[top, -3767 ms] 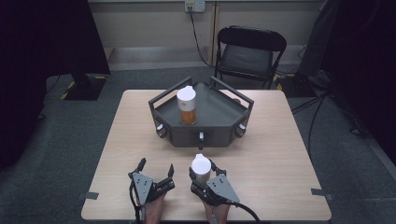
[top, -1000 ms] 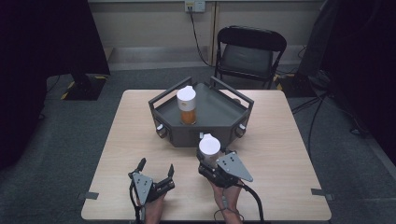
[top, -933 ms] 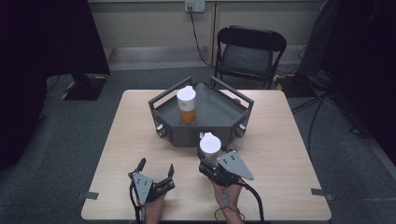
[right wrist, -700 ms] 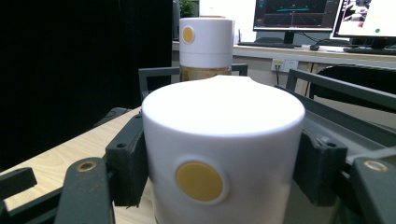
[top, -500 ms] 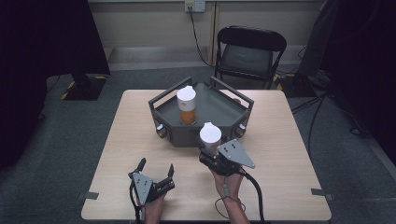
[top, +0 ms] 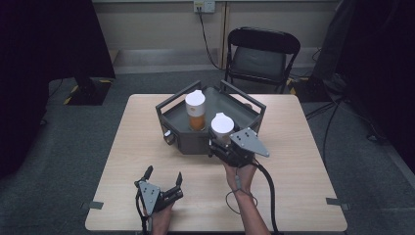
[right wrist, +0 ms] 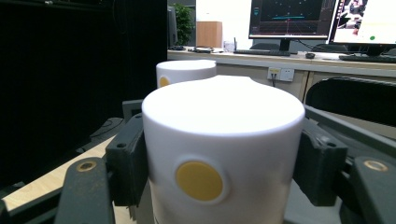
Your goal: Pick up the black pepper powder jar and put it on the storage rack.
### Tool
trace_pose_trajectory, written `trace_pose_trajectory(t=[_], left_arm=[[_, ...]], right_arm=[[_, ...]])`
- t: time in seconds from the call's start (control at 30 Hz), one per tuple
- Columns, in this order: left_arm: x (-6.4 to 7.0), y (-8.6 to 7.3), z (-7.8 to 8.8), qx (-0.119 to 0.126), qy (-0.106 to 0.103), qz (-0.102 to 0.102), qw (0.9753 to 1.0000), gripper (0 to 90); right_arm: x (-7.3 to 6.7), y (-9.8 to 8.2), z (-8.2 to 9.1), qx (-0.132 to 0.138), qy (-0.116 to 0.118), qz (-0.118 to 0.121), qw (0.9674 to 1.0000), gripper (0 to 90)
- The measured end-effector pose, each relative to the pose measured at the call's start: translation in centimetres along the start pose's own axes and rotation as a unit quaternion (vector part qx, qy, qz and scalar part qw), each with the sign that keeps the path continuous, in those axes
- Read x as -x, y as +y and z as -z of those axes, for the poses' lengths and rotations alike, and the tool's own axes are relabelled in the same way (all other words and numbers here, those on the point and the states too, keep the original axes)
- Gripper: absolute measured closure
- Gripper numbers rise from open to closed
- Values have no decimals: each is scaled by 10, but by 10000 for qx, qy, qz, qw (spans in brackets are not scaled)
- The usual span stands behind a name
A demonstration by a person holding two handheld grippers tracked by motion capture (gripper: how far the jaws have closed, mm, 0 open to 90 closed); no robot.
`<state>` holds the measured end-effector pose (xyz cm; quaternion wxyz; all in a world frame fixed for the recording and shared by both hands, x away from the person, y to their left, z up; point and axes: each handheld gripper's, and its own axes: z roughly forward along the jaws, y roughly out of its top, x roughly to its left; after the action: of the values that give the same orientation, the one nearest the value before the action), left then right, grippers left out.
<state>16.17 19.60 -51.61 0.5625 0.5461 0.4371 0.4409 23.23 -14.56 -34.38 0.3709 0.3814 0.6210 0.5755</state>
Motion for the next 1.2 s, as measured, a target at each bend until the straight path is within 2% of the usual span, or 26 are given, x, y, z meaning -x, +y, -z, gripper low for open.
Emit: trace_pose_trajectory(t=[0.43, 0.57, 0.6, 0.73, 1.03, 1.2], left_arm=[[0, 0, 0, -1, 1, 2, 10000, 4], [0, 0, 0, 0, 1, 1, 10000, 4], [0, 0, 0, 4, 1, 5, 10000, 4], [0, 0, 0, 0, 1, -2, 10000, 4], [0, 0, 0, -4, 0, -6, 10000, 4], [0, 0, 0, -3, 1, -4, 10000, 4]], right_arm=[[12, 21, -21, 24, -88, -7, 10000, 306], [15, 27, -26, 33, -26, -40, 10000, 305], [14, 32, -30, 34, -53, 50, 10000, 305], [14, 39, -41, -1, -77, 105, 9999, 305], [17, 43, -61, -103, -161, 115, 9998, 306], [23, 38, -74, -173, -197, 104, 9996, 305]])
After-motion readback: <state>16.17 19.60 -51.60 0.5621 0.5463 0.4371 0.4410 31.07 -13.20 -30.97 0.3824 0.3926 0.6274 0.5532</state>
